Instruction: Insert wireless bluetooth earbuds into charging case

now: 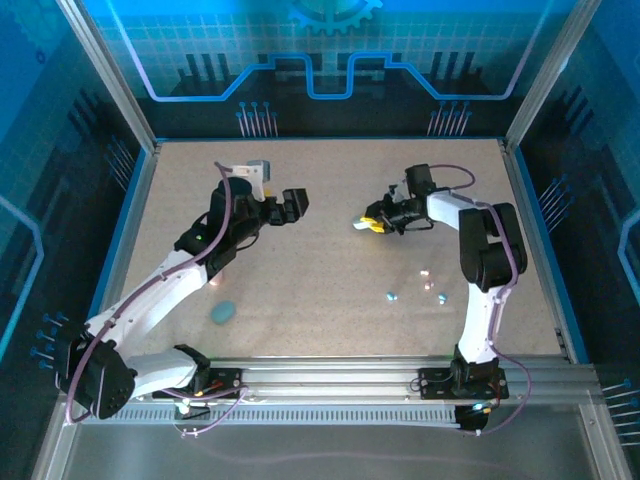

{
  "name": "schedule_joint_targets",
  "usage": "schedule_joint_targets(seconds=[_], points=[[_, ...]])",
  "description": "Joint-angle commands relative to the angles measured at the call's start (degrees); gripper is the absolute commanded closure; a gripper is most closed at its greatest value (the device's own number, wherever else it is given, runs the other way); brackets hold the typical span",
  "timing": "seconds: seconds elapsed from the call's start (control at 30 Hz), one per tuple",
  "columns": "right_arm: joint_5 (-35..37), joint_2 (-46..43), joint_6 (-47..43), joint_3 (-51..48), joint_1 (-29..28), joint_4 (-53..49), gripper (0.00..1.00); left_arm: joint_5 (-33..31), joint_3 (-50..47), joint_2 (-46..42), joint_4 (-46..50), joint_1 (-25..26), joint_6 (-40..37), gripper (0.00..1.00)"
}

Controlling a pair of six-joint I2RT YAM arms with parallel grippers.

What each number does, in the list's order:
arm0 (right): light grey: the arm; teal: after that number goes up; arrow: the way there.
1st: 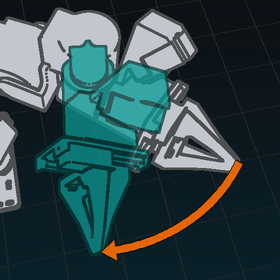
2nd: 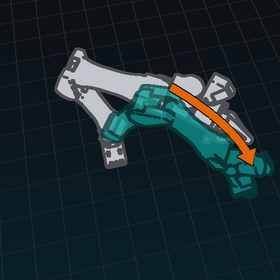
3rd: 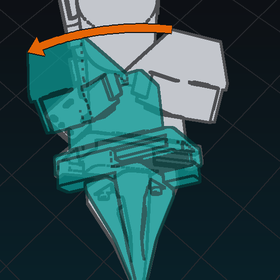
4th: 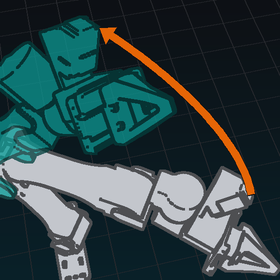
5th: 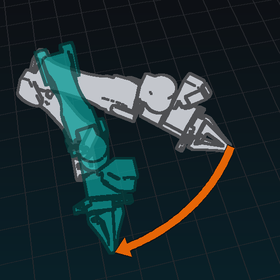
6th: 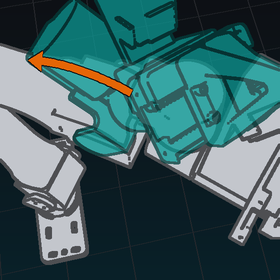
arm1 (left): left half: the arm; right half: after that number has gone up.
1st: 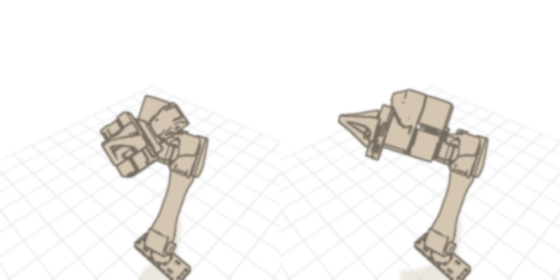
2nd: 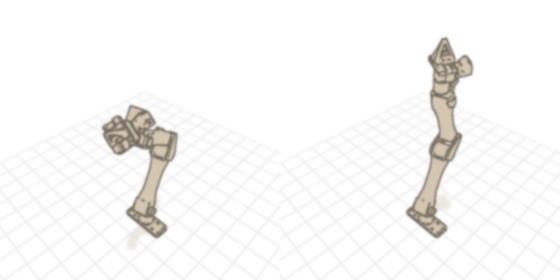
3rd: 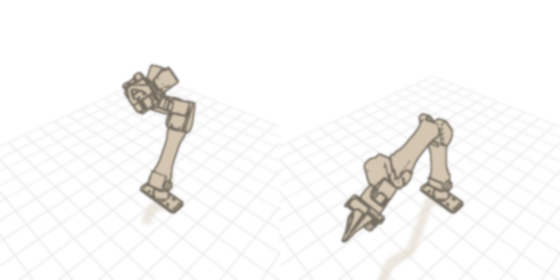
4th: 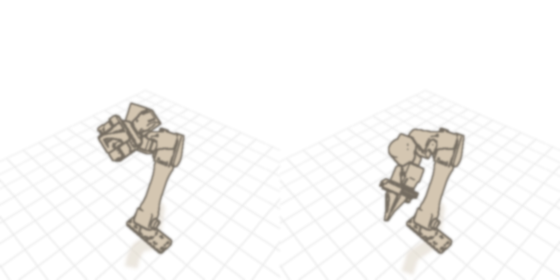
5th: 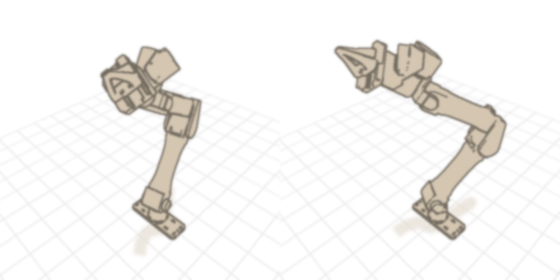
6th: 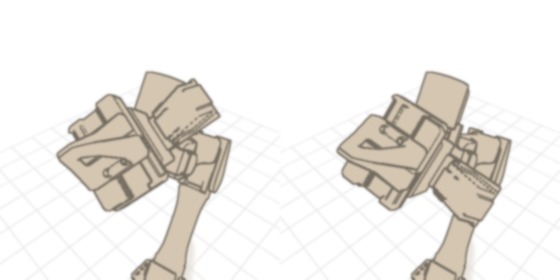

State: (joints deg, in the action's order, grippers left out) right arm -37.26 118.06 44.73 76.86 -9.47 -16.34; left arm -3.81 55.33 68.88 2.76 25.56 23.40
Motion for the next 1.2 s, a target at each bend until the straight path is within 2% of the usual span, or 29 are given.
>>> schedule_joint_targets(seconds=[0.0, 0.2, 0.5, 1.0, 1.17], points=[[-1.42, 4.44, -1.57, 4.28, -1.56, -0.39, 0.83, 0.94, -1.37, -2.48, -1.06, -0.69, 1.18, 0.01], [-2.69, 9.9, -4.29, 9.52, -2.74, -5.08, 0.79, 3.2, -2.05, -3.45, -0.81, -2.25, 2.03, 0.01], [0.79, 11.08, -11.84, 14.82, -2.56, -14.53, 0.6, 2.59, -2.5, -3.27, -0.53, -2.89, 2.32, 0.01], [5.63, 9.33, -18.87, 21.88, -1.6, -25.92, 0.5, 2.58, -3.89, -3.35, 0.36, -4.95, 4.79, 0.01], [7.18, 5.6, -19.54, 21.76, -1.67, -27.51, 0.49, -1.42, -3.24, -0.96, 7.11, -6.68, 7.12, 0.01]])
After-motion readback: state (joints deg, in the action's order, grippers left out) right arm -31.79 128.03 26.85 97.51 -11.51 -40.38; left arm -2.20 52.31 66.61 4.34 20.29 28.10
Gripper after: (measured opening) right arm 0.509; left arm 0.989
